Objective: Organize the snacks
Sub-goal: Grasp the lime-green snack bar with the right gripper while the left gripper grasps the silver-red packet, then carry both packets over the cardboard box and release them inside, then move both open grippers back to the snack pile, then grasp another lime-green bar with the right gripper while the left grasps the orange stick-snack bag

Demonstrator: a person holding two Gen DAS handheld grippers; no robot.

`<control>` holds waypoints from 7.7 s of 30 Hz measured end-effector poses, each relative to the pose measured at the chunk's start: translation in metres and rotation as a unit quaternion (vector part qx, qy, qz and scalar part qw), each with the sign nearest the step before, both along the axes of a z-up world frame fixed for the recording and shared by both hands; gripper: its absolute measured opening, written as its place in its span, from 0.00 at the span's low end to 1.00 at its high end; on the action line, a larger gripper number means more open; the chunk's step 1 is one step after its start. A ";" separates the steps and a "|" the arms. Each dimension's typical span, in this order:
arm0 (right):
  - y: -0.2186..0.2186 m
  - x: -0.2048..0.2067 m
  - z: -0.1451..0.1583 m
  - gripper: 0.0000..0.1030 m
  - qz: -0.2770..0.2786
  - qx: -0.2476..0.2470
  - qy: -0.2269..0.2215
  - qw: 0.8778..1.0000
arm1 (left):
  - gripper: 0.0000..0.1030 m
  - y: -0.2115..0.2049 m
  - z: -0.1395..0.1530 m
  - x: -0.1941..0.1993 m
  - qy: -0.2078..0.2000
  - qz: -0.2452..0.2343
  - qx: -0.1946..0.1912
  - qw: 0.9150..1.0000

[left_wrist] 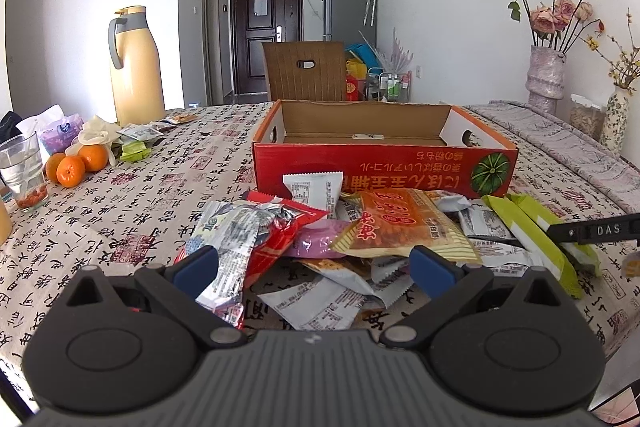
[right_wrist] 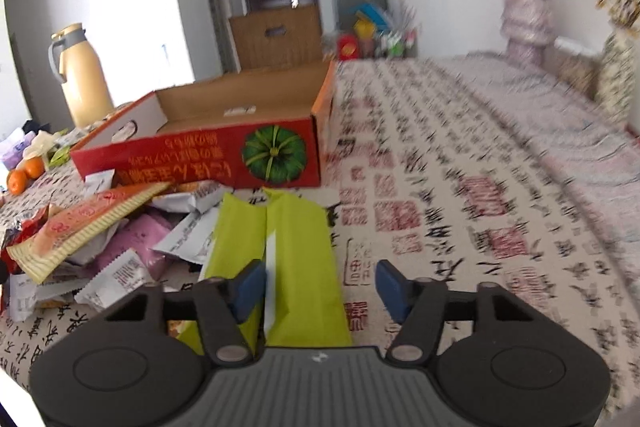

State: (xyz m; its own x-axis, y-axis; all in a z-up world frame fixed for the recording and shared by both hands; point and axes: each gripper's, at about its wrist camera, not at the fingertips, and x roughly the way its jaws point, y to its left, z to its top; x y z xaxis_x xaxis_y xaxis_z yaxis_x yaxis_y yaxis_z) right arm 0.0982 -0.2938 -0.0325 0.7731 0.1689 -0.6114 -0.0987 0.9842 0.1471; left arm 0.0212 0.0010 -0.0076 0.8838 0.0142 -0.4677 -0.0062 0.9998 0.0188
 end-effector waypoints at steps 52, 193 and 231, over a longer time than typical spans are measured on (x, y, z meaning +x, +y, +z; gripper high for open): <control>0.021 -0.018 0.032 0.32 -0.020 0.045 -0.079 0.996 | 0.39 0.078 -0.001 0.055 0.061 -0.021 -0.040 0.997; 0.054 0.048 0.066 1.00 -0.001 0.006 -0.093 0.996 | 1.00 0.003 0.063 0.113 -0.015 -0.002 -0.022 1.000; 0.039 0.016 -0.002 0.37 0.014 0.039 0.027 0.999 | 1.00 -0.006 0.012 0.088 0.079 -0.027 -0.029 0.996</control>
